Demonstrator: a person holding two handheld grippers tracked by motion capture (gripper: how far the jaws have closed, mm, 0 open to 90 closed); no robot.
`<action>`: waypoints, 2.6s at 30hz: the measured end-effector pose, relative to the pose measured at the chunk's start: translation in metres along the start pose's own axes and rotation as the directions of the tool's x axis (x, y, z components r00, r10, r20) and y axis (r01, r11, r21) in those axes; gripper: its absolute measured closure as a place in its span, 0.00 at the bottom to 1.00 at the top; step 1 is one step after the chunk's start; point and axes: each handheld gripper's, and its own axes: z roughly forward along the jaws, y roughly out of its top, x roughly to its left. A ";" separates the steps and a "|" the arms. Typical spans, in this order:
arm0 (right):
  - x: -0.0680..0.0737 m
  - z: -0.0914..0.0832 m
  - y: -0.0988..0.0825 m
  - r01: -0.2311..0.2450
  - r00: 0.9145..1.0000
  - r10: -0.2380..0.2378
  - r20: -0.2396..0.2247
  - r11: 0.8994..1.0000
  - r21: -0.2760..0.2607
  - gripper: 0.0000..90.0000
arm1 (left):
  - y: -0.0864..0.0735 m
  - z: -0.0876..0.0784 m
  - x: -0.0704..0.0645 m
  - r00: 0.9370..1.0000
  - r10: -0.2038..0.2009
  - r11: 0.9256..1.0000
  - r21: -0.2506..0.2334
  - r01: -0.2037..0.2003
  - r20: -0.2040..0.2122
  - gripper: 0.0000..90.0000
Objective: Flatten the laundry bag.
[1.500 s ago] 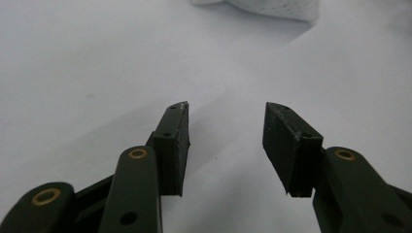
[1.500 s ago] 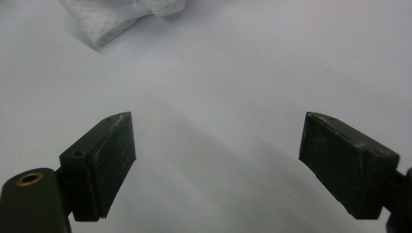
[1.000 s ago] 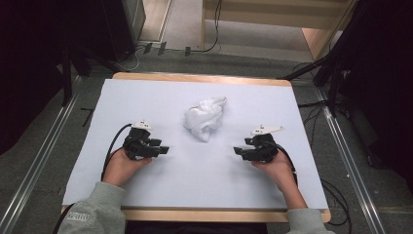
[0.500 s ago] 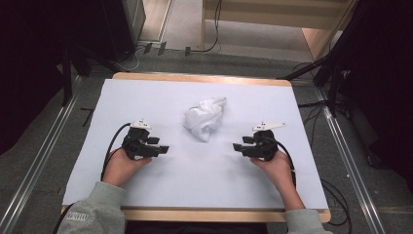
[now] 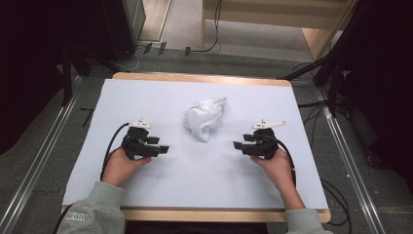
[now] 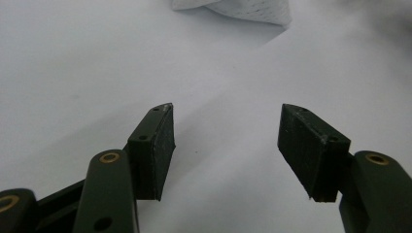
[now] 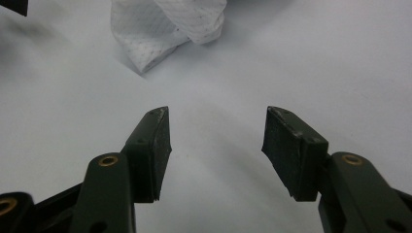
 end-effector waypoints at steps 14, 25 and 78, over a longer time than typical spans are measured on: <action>0.004 0.006 0.028 -0.012 1.000 0.012 -0.017 1.000 -0.005 0.49 | -0.007 -0.012 -0.001 0.999 -0.039 0.999 -0.012 0.039 0.012 0.41; 0.004 0.022 0.066 0.027 1.000 -0.027 -0.013 1.000 0.006 0.47 | -0.019 -0.022 -0.002 0.999 -0.045 0.999 -0.018 0.045 -0.012 0.43; 0.080 0.050 0.028 0.212 0.970 -0.200 -0.138 0.974 0.079 1.00 | 0.002 -0.010 -0.018 0.998 -0.021 0.998 -0.054 0.025 0.064 0.46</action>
